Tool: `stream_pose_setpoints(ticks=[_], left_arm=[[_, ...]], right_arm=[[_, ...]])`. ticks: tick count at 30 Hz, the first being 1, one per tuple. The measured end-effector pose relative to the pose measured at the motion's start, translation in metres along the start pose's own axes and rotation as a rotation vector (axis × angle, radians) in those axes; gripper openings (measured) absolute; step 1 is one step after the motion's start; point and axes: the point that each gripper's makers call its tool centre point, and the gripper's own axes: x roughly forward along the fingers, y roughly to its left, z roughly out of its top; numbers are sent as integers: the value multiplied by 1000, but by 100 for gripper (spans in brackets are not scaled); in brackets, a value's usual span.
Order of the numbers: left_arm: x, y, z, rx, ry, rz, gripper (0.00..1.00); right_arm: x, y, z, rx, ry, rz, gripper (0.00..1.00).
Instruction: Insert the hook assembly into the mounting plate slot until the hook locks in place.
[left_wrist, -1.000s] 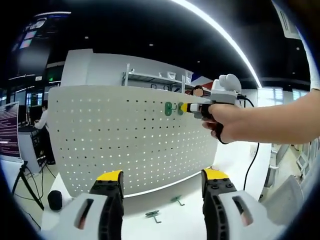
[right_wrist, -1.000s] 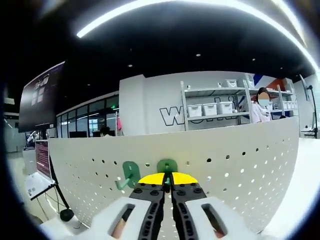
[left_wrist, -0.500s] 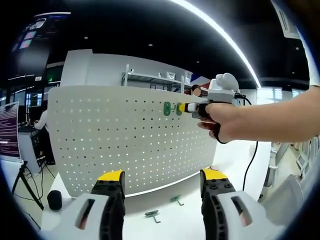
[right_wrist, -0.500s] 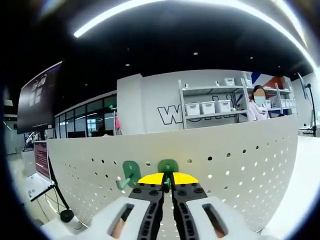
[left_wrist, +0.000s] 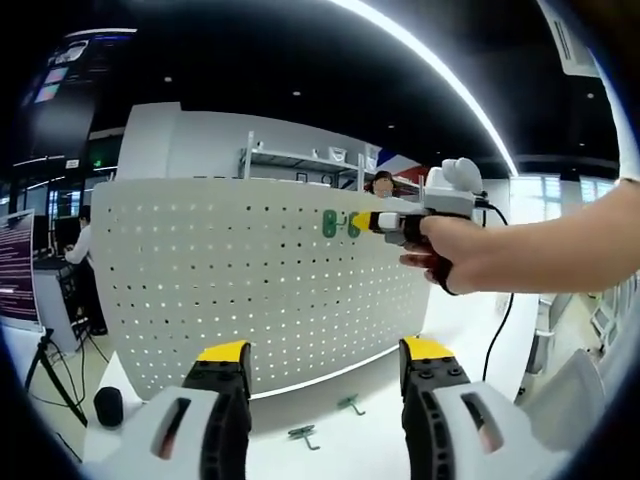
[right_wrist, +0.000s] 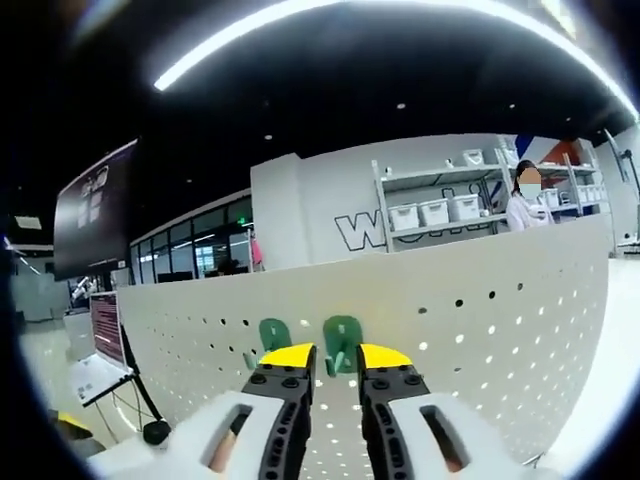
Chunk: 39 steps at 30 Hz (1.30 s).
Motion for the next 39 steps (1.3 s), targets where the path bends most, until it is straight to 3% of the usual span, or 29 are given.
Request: stream_pose_setpoints(ticks=[3,7,16,20,22,32,39], left_arm=[[-1,-1,-1,-3,3,-1,62],[-1,-2,-2,-5,0,-3,62],[-2,-4,-1,-7,-3,-7,62],[-2,-2,-3,-13,-1,-4,62],[-3,-1,-4,-13,0,-1,62],[-1,1,-11,7,20,-8,62],[-1,1,-13,4,21,-13,62]], right_arm=[[-4,0,-4,-18,10,19,21],[-6,0,-9,46,22,48,29],[-9,-5,-5,40,10,61,29],[-16,0,-6,35,-3,154,32],[-20,7,-8,80,6,218,32],[-32,1,-13,93,11,244,32],[-52,17,-17,36,32,338,34]])
